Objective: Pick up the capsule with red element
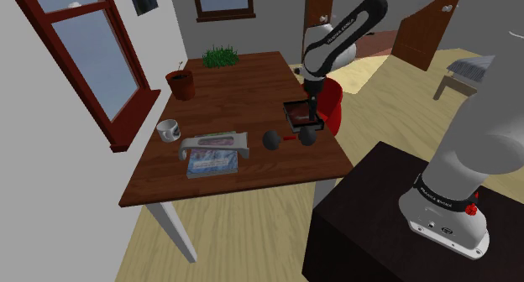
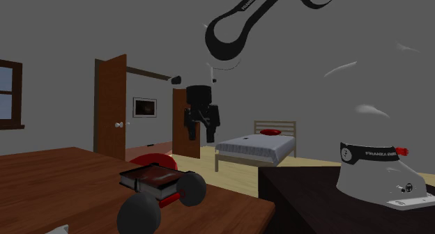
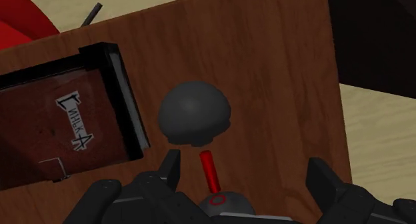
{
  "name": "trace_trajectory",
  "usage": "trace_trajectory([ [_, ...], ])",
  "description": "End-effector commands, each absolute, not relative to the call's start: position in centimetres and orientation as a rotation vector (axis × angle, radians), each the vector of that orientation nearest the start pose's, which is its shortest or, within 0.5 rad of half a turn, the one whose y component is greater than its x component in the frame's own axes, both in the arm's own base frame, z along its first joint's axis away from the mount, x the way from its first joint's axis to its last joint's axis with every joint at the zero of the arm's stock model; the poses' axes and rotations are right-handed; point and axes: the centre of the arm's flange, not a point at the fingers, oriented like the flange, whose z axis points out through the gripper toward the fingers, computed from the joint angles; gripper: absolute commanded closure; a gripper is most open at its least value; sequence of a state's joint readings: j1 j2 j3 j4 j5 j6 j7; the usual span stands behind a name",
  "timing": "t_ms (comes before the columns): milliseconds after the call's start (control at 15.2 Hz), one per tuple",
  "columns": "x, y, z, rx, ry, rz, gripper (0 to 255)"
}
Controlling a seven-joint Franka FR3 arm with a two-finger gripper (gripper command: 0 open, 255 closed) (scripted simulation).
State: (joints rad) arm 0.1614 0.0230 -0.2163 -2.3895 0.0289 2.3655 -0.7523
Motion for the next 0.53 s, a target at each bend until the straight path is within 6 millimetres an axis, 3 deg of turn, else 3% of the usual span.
trace_trajectory([
  [0,50.6,-2.1,27.9,-2.906,-1.108,0.050,0],
  [462,55.4,0.2,20.4,-2.796,-1.356,0.028,0],
])
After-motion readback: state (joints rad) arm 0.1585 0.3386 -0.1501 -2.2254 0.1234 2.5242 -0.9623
